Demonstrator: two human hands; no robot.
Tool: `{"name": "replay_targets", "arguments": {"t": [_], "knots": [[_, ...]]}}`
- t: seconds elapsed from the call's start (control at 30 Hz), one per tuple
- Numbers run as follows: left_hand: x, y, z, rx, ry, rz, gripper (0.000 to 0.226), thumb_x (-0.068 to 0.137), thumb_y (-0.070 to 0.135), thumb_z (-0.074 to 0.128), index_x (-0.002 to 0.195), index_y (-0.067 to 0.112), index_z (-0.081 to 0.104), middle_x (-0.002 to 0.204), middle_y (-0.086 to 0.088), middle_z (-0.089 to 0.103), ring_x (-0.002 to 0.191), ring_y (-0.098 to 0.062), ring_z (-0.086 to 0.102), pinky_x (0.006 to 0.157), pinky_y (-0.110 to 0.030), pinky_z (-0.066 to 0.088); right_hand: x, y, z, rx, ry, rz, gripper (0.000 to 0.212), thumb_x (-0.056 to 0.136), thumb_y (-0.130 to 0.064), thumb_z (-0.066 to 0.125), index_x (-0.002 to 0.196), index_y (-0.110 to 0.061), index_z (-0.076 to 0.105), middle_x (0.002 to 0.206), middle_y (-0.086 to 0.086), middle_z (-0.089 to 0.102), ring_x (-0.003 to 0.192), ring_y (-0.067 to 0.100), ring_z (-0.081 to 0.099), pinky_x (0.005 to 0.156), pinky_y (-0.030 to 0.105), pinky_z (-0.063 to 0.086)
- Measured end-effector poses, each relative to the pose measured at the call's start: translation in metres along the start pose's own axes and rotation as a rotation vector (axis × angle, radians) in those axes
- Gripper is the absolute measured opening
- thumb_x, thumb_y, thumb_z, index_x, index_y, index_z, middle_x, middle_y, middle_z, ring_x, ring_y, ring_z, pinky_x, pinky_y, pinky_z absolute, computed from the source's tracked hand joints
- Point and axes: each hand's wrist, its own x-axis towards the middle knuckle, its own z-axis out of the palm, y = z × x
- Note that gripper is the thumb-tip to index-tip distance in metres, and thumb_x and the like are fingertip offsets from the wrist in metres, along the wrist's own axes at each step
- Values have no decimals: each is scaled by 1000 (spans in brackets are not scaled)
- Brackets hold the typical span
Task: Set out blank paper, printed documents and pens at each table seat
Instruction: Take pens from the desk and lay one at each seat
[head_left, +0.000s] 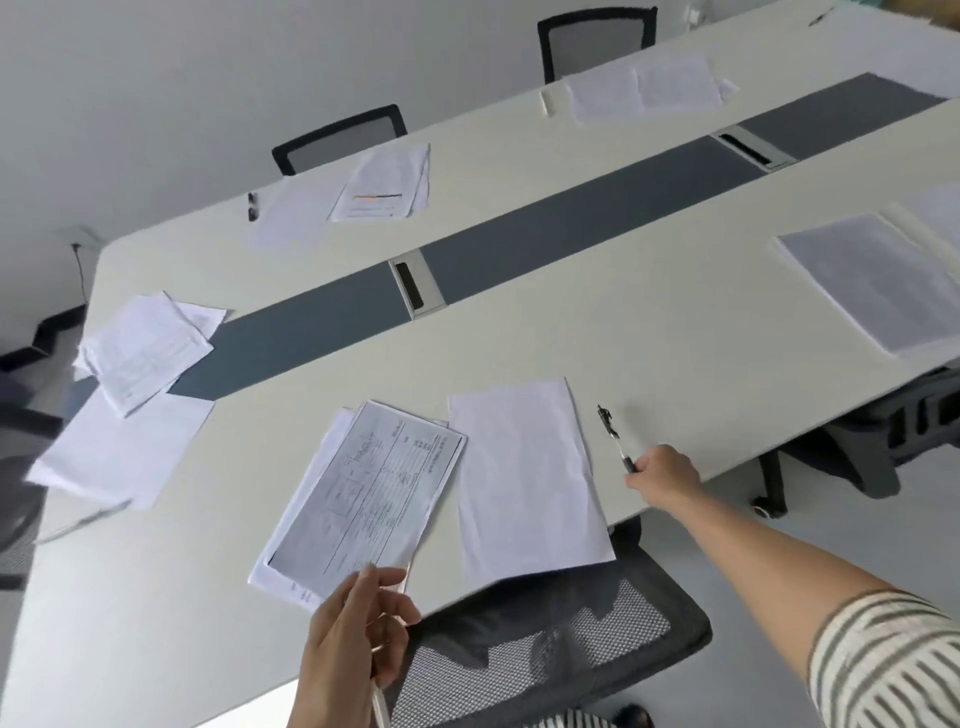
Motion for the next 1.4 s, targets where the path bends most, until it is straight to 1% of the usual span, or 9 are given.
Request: {"name": "replay_targets", "arguments": {"t": [0.1,0.2,0.3,0.43,0.57,0.77,1.0,1.17,1.4], "knots": [[13,3,0,5,9,-25,36,101,25,42,94,-5,62,59,-18,59,37,-18,40,40,-15,23,13,-4,9,-68,-9,26,23,81,-12,64,64,-12,47,59,2,49,62,26,54,46,26,29],[28,10,7,11,1,-24,37,101,24,42,92,-5,62,59,-18,59,37,-19,40,38,-16,24,13,-4,10,-96,-7,4,8,81,-15,61,82,-7,59,78,8,63,84,32,64,61,31,46],[43,21,25,12,-57,-5,41,101,25,42,89,-9,61,57,-19,59,37,-20,41,35,-20,28,9,-1,3,-45,-18,10,24,82,-24,65,100,-8,64,97,9,69,94,31,64,81,36,53],[56,36,61,60,-173,51,49,99,31,44,81,-9,65,61,-23,62,49,-26,48,47,-30,37,-8,16,-20,27,-13,-2,28,84,-36,65,105,-18,65,104,-2,67,95,20,63,81,33,51],[55,50,106,173,-317,123,59,100,37,39,70,-7,64,57,-13,62,52,-21,47,49,-29,34,-46,45,-51,119,42,-59,27,89,-35,63,110,-19,66,100,-8,66,93,11,62,73,23,44],[26,55,192,239,-490,73,50,99,40,43,71,2,59,57,-10,46,49,-18,33,47,-25,17,-122,99,-95,551,89,-80,7,88,-31,67,87,-24,67,74,-12,59,74,7,61,64,17,46],[-41,23,305,273,-709,126,44,95,33,51,73,-3,59,58,-13,50,42,-24,44,39,-27,37,-189,163,-148,905,22,-45,24,97,-30,57,94,-11,70,86,5,72,70,13,67,56,27,44],[-102,-19,392,325,-837,89,38,93,28,53,76,-5,62,62,-16,57,48,-27,54,43,-31,46,-220,235,-195,937,-56,-59,23,97,-30,56,102,-12,69,81,2,72,71,14,67,55,24,45],[-158,-58,492,515,-967,52,26,96,18,53,87,-3,66,72,-16,63,58,-27,59,50,-33,48,-236,338,-247,824,-8,-31,23,96,-23,58,78,-23,73,57,-11,55,55,5,48,55,18,41]]}}
